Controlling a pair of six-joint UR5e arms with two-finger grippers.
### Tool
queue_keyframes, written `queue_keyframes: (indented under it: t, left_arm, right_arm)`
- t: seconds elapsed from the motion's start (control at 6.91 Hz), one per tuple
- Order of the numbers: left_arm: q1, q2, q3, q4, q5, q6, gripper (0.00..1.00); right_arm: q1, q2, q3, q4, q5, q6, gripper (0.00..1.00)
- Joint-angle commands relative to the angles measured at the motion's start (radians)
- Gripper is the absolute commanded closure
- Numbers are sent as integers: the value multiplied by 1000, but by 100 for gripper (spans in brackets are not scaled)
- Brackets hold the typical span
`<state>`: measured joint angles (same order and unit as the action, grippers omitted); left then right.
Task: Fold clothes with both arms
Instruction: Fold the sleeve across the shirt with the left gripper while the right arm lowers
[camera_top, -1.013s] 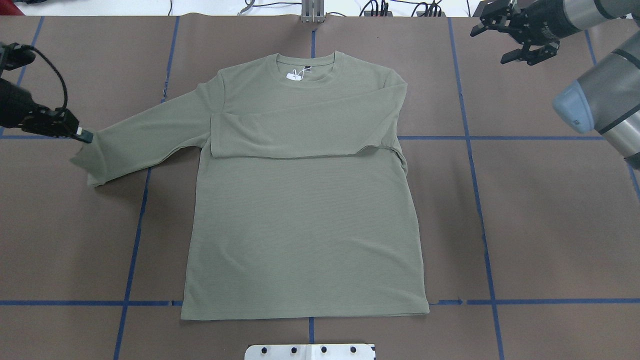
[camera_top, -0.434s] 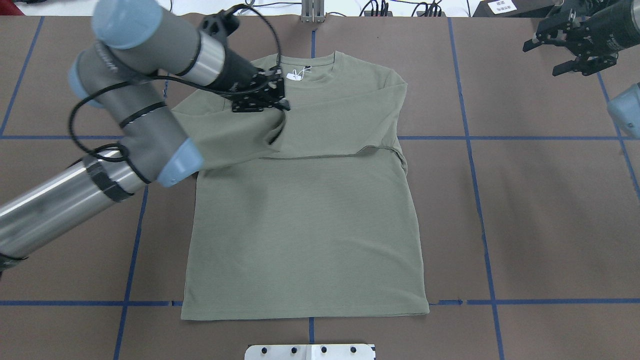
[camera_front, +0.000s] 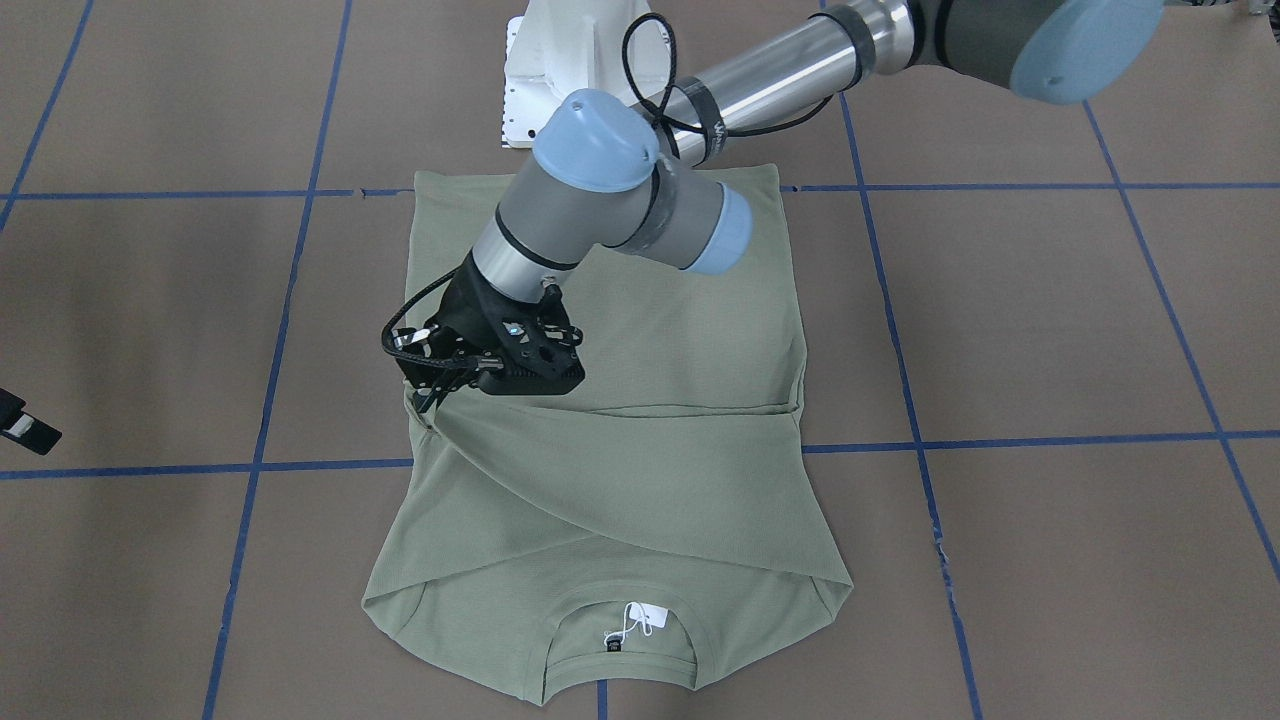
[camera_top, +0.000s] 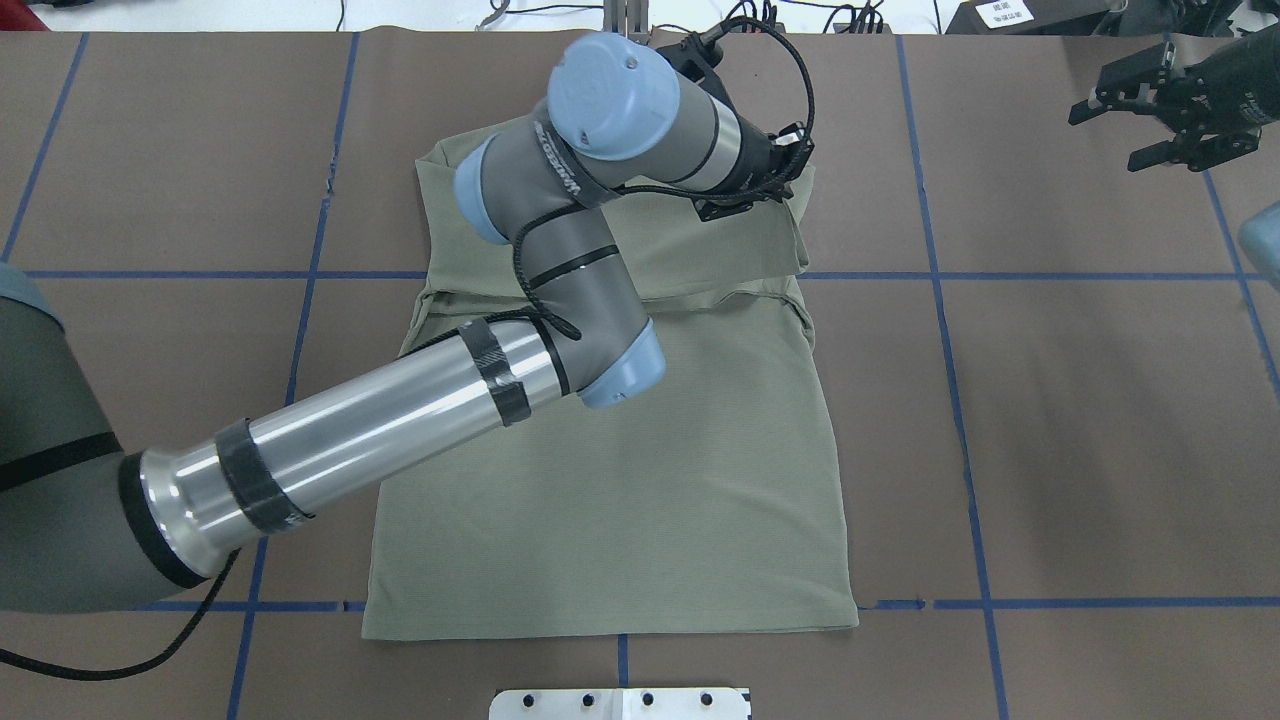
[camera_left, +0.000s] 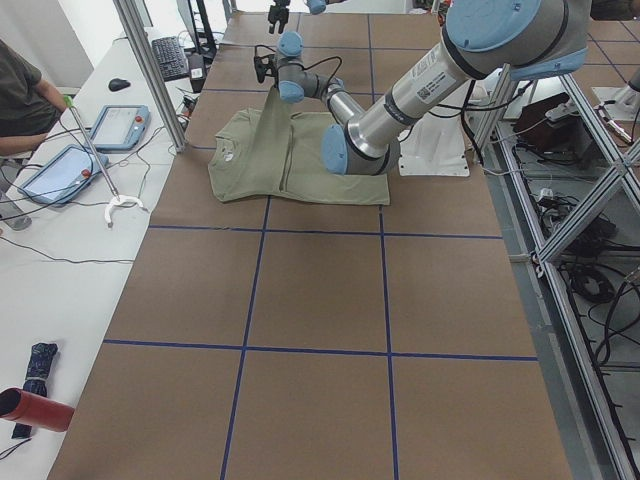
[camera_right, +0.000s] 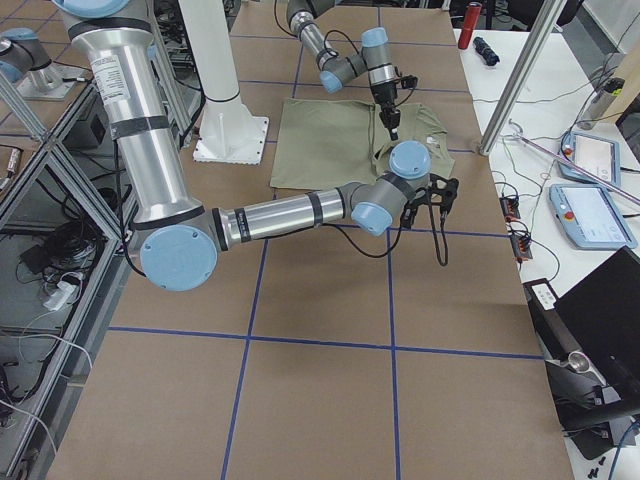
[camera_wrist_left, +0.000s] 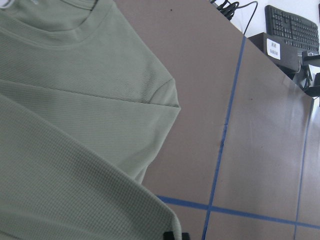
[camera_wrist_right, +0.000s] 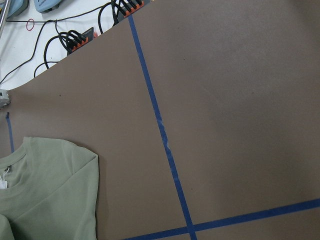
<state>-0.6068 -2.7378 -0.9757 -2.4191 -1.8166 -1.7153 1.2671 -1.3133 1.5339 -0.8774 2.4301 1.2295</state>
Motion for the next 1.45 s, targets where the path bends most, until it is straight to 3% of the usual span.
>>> queue_keyframes:
  t: [0.0,0.14,0.29,0.43,0.58,0.87,1.01,1.3]
  left_arm:
    - [31,-60,149,-90,94,-4,69]
    - [35,-62,144,-91,94,-4,28]
    - [38,-51,108,-89,91,-10,27]
    - [35,-8,1,-66,70,-18,27]
    - [35,107,-182,4,6,-18,27]
    - [30,365,-567,151,-47,0,30]
    - [28,491,-725,184,-82,0,30]
    - [18,667,-924,236,-130,6,30]
  right_arm:
    - [0,-12,6,21,-3,10,0]
    - [-2,-14,6,29,-5,16,0]
    - [-9,-8,8,29,-11,18,0]
    - [-35,-1,14,34,-19,25,0]
    - [-105,-3,64,38,-73,97,0]
    - [-323,-71,211,37,-245,296,0]
    - [-471,-177,348,34,-364,362,0]
    - [-808,-306,523,23,-689,522,1]
